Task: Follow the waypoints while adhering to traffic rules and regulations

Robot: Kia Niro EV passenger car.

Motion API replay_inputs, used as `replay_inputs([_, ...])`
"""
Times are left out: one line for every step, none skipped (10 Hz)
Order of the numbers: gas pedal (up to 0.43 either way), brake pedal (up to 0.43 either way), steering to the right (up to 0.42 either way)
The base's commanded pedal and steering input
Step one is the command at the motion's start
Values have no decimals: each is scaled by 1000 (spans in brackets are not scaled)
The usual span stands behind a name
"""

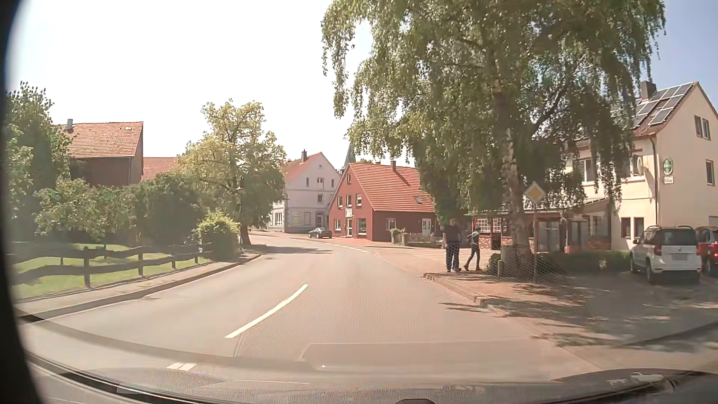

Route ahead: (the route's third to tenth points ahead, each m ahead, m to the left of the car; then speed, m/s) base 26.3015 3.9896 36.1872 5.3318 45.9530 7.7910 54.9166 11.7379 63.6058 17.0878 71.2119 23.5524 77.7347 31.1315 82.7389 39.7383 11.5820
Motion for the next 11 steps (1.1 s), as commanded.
replay_inputs([209,0,-23])
replay_inputs([209,0,-23])
replay_inputs([209,0,-23])
replay_inputs([209,0,-23])
replay_inputs([209,0,-23])
replay_inputs([209,0,-23])
replay_inputs([209,0,-23])
replay_inputs([209,0,-23])
replay_inputs([209,0,-23])
replay_inputs([209,0,-23])
replay_inputs([209,0,-23])
